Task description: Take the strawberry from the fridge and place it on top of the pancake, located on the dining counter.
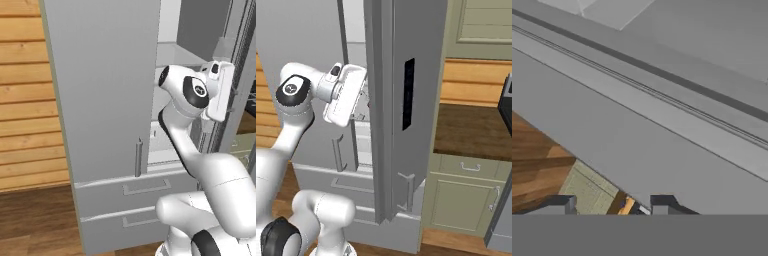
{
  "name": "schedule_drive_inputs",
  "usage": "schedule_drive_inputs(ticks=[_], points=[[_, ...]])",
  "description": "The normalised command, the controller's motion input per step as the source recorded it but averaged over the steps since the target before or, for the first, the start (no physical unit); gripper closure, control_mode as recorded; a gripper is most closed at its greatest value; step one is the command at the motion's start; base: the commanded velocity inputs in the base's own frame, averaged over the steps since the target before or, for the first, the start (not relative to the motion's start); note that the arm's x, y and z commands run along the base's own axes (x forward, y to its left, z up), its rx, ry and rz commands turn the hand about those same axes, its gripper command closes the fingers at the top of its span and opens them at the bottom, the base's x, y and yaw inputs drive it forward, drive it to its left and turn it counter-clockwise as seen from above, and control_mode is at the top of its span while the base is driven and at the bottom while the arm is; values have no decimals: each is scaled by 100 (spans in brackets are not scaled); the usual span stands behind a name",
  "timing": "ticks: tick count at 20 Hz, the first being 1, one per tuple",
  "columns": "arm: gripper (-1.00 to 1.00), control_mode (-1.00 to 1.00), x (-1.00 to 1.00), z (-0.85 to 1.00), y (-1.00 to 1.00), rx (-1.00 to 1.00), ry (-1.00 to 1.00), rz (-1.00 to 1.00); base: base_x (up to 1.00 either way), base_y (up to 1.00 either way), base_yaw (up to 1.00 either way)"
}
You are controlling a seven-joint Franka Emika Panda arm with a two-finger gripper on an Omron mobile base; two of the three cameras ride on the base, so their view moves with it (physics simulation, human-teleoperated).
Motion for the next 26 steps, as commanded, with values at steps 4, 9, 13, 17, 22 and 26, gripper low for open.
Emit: schedule_drive_inputs(ticks=[4,9,13,17,22,26], points=[[-100,-100,0,-19,-99,0,7,-10,0,0,0],[-100,-100,0,-13,-86,0,3,-7,0,0,0],[-100,-100,0,-8,-87,0,4,-3,0,0,0],[-100,-100,-45,0,-13,3,-2,0,0,0,0],[-100,-100,-63,0,34,6,-26,0,0,0,0],[-100,-100,-9,1,91,10,-38,1,0,0,0]])
